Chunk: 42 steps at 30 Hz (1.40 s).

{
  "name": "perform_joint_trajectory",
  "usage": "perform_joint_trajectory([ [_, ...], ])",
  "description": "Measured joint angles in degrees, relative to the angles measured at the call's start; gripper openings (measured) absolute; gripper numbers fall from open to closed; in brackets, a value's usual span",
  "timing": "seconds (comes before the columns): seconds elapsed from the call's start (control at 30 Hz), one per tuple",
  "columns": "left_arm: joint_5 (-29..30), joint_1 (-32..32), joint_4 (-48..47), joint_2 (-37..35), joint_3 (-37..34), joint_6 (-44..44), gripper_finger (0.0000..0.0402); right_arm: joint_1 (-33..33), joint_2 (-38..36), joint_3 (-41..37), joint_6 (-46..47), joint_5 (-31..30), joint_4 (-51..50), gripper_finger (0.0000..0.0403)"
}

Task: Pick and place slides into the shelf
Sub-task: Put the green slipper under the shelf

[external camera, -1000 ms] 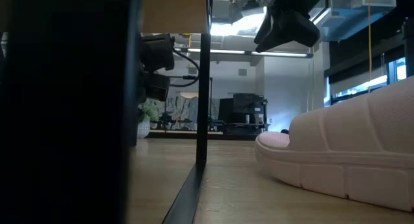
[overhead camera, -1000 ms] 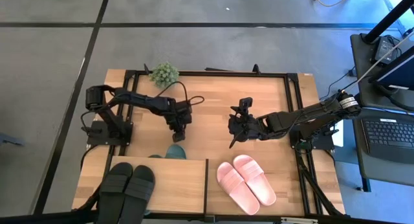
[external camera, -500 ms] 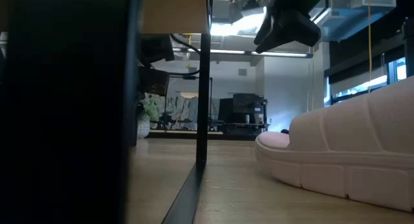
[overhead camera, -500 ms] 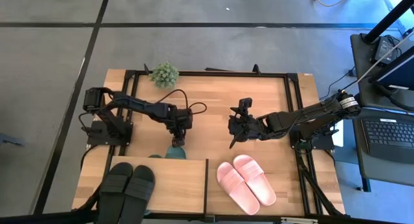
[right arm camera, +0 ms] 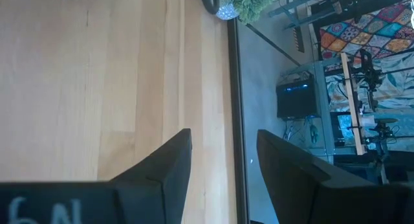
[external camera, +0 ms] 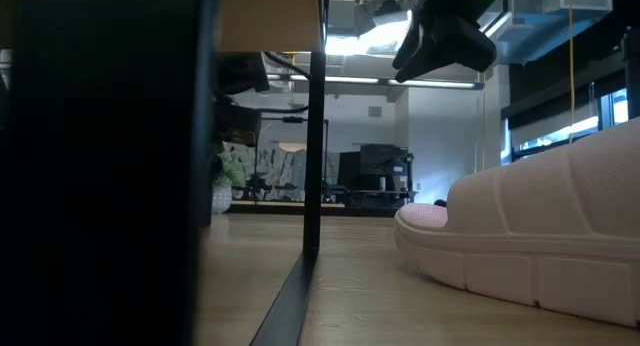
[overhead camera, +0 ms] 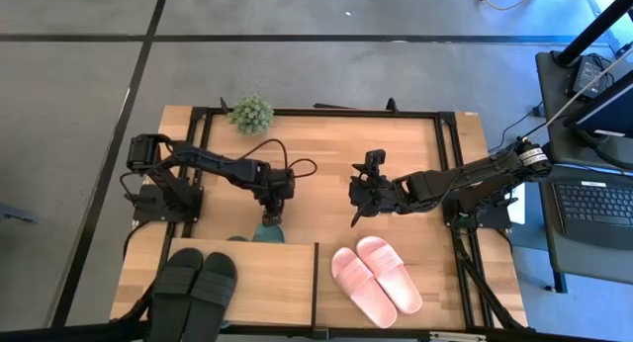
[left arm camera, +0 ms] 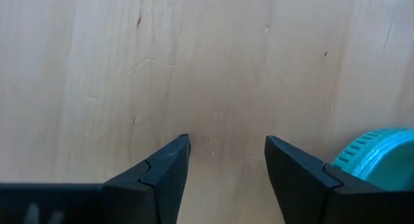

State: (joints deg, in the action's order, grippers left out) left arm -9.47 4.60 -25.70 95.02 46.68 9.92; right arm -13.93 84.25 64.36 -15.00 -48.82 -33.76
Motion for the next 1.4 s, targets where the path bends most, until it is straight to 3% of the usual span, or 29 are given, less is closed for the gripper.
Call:
perform_joint_trajectory([
  [0.8,-0.43,-6.01,-2.38,0.09,-0.02,-0.65,0.0195,0.0,0.0,0.0,0.0,0.0,0.0,0.0177],
  [1.4,-4.2,-10.94,-2.46,0.1,-0.09,2.0,0.0195,-0.01,0.0,0.0,-0.2,0.0,-0.02,0.0177],
])
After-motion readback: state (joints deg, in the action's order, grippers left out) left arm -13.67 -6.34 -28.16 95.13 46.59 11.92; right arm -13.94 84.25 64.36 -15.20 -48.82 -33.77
